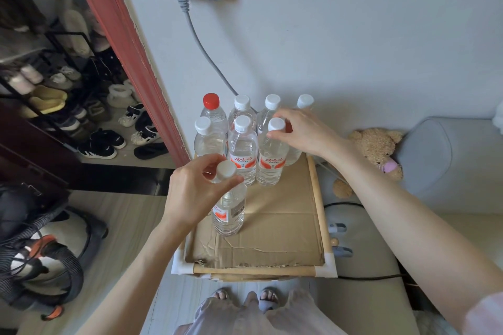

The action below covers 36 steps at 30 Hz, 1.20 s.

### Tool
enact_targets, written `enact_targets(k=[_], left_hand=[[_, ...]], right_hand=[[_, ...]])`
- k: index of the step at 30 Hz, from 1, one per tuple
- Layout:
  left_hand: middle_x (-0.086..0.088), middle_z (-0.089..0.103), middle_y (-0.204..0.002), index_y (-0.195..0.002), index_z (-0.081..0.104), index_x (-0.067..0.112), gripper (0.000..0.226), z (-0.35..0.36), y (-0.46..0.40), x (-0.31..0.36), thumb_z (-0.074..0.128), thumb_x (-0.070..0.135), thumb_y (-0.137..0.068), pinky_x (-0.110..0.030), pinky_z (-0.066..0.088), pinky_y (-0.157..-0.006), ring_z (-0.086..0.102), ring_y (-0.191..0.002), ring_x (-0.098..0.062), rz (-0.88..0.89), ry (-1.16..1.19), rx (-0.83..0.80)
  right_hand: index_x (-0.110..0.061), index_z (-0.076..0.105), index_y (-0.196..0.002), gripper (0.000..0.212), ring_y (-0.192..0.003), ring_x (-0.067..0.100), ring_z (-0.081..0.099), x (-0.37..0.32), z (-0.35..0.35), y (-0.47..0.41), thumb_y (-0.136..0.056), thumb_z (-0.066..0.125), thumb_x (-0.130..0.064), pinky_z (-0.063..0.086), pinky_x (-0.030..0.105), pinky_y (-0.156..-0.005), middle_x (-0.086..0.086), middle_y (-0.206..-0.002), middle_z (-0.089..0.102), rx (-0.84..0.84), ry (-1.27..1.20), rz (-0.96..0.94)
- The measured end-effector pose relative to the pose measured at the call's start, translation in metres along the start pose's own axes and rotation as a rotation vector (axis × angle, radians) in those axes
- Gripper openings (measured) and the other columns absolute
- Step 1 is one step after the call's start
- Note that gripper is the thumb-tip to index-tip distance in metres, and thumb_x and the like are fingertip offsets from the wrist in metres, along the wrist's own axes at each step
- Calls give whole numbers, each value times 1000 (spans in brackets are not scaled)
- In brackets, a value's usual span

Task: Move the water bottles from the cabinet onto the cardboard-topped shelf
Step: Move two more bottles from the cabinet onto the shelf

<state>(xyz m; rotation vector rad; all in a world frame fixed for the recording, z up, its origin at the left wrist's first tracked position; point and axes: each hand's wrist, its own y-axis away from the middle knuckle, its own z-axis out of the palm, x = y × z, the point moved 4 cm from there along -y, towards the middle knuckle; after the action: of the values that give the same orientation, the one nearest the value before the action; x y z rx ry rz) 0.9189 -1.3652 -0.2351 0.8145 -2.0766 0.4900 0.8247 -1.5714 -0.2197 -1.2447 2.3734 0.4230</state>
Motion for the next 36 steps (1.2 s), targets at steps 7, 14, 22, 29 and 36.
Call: enact_targets(k=[7,14,22,29,36], left_hand=[[19,67,-82,-85,66,30,28,18,1,15,82,32,-62,-11,46,-73,61,-78,2,30,58,-62],[16,65,-87,-94,64,30,33,65,-8,44,78,15,-68,-10,46,-80,59,-83,10,72,156,-295],[4,66,-102,-111,63,20,39,93,-24,70,74,16,-74,-21,48,-85,61,-96,-12,157,84,-398],[-11,64,-108,-111,63,7,28,58,-37,68,60,4,-84,-19,38,-83,58,-94,-28,417,-169,-42],[-26,57,-115,-116,54,-5,47,38,-52,37,49,-20,-71,-51,46,-85,52,-105,-43,550,-528,90]], right_hand=[[-14,64,-102,20,-75,11,57,17,-2,60,-85,63,-24,41,7,-67,-2,-87,63,416,-294,119],[-24,44,-131,62,-100,2,53,34,51,96,-76,73,-27,37,10,-79,-12,-115,56,-193,-458,92],[-20,42,-134,72,-109,11,56,64,50,90,-71,77,-25,47,21,-82,-1,-122,57,-16,-505,147],[-16,42,-134,68,-109,14,58,79,36,76,-74,74,-24,47,35,-96,1,-121,61,-31,-474,161],[-22,52,-120,46,-118,12,51,91,18,64,-78,71,-16,36,26,-101,-3,-122,57,-129,-472,170]])
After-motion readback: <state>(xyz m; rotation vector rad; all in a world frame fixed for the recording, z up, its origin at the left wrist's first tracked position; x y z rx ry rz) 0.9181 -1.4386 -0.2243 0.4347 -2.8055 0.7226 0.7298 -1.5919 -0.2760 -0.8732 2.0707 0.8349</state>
